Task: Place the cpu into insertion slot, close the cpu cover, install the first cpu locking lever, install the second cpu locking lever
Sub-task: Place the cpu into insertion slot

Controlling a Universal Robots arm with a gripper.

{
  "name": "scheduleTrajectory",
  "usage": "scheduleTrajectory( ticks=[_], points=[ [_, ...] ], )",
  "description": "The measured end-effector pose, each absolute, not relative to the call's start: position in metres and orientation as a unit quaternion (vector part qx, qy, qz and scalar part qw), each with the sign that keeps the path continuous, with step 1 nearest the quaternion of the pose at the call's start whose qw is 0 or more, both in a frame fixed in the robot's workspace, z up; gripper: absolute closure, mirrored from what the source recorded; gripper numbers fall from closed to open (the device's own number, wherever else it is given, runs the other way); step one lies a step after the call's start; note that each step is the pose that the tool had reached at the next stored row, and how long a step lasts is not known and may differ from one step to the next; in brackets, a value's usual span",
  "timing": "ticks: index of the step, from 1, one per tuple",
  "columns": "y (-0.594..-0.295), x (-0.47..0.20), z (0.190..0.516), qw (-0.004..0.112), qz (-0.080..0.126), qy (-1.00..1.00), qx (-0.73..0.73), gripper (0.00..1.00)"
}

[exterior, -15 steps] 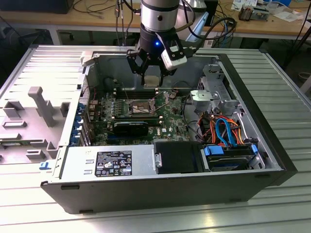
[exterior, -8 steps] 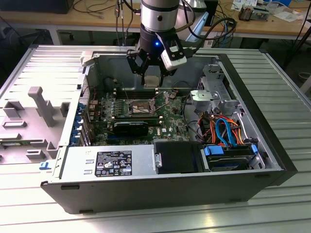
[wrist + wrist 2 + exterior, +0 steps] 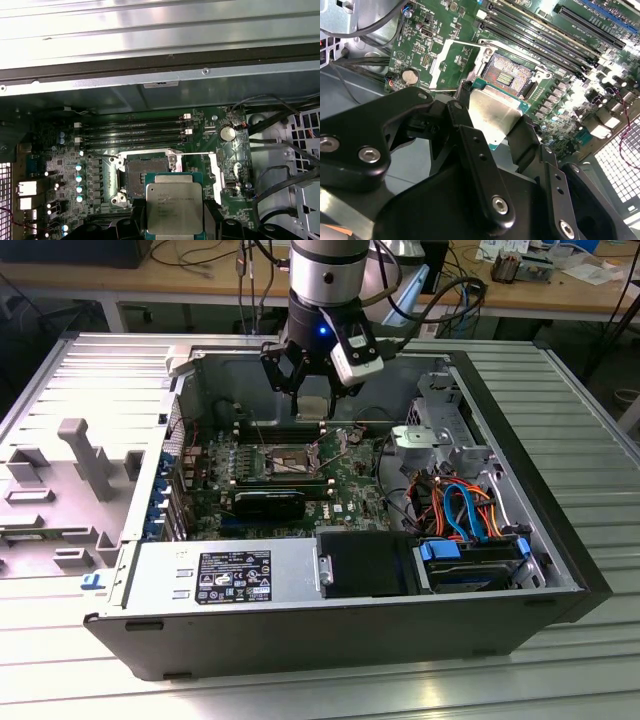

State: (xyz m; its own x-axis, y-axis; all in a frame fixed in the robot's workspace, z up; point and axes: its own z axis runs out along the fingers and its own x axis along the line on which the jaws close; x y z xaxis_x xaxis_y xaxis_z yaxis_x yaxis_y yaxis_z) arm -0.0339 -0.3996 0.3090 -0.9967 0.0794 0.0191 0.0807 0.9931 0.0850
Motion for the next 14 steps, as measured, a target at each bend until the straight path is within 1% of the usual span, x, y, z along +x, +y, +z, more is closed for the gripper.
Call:
scheduleTrajectory(
  ticks=[14],
  points=[
    [-0.3996, -0.0339, 0.3085, 0.007, -0.042, -0.998, -0.050, 0.45]
  ],
)
